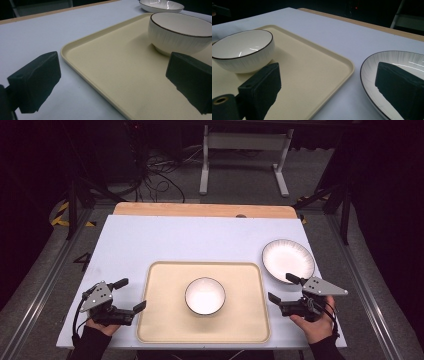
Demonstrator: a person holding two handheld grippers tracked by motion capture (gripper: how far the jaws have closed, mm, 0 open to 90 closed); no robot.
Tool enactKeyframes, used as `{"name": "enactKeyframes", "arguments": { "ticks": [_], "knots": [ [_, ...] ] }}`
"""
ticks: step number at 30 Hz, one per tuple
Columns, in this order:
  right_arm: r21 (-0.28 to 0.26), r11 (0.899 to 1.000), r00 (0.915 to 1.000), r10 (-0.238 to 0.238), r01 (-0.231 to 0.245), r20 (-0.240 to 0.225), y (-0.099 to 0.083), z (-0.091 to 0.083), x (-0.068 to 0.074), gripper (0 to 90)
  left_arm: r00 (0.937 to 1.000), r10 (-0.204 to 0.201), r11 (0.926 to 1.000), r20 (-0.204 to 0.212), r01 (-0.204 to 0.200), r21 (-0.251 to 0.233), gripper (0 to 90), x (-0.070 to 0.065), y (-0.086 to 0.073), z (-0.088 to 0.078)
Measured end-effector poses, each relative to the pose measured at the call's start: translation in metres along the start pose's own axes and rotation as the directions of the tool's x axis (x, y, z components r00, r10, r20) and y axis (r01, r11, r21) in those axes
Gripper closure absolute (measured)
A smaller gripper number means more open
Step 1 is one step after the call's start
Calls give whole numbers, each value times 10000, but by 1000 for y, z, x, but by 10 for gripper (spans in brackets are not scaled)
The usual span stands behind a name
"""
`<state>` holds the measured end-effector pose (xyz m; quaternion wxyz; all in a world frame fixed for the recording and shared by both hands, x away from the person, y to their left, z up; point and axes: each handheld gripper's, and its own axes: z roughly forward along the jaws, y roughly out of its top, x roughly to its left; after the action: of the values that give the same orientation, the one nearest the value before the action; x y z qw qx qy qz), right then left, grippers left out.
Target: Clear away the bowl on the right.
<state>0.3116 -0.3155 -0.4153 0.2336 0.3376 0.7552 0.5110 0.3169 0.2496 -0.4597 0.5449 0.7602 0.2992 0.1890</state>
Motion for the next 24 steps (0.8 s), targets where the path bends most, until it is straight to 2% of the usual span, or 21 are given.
{"name": "enactKeyframes", "arguments": {
  "ticks": [5, 11, 24],
  "knots": [
    [-112, 9999, 9998, -28, 30, 212, -9, 0, 3, 71, 10000, 7, 10000, -2, -7, -24, 4, 0, 0, 0],
    [-142, 9999, 9984, 43, -36, 558, -17, -1, 0, 74, 10000, -32, 10000, 35, 32, -15, 4, -1, 0, 0],
    [78, 10000, 9970, 35, -41, 773, -28, 4, -9, 81, 10000, -9, 10000, 96, 10, -46, 3, 0, 0, 0]
  ]
}}
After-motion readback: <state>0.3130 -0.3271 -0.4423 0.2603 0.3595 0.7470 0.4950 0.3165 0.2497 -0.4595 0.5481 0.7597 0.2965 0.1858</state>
